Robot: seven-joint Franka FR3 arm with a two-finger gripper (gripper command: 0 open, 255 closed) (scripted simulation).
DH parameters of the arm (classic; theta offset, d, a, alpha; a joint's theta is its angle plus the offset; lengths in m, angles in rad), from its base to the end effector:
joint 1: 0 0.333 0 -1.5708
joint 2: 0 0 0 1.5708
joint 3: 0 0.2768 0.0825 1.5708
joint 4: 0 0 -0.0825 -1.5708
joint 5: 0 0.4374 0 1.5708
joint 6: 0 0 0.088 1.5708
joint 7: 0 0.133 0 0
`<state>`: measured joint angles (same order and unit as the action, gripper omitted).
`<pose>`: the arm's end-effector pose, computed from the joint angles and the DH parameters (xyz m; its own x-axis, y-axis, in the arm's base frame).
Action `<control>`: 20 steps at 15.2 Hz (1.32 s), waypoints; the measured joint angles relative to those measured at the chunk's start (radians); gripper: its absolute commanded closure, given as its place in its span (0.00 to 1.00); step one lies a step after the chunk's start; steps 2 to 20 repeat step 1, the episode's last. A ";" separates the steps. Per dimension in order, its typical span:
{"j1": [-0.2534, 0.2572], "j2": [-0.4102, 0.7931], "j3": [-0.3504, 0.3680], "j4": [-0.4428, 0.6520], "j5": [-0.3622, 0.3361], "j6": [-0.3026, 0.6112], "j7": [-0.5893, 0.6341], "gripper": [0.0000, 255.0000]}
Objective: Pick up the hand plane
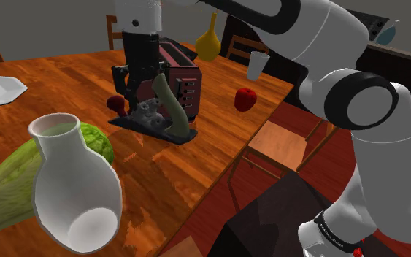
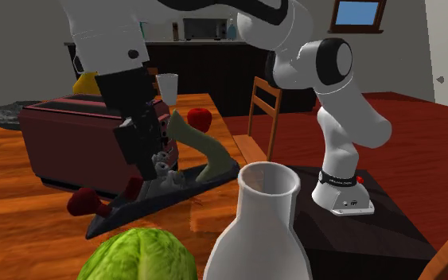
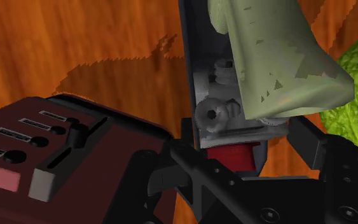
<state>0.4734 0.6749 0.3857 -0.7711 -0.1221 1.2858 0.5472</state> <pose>0.5549 0.4634 0.5068 0.9612 0.2188 -0.1679 0.2161 -0.9758 -0.0341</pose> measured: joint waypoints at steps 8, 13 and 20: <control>0.007 0.011 -0.001 0.030 -0.003 -0.019 0.000 1.00; 0.007 0.011 -0.001 0.030 -0.003 -0.019 0.000 1.00; 0.007 0.011 -0.001 0.030 -0.003 -0.019 0.000 1.00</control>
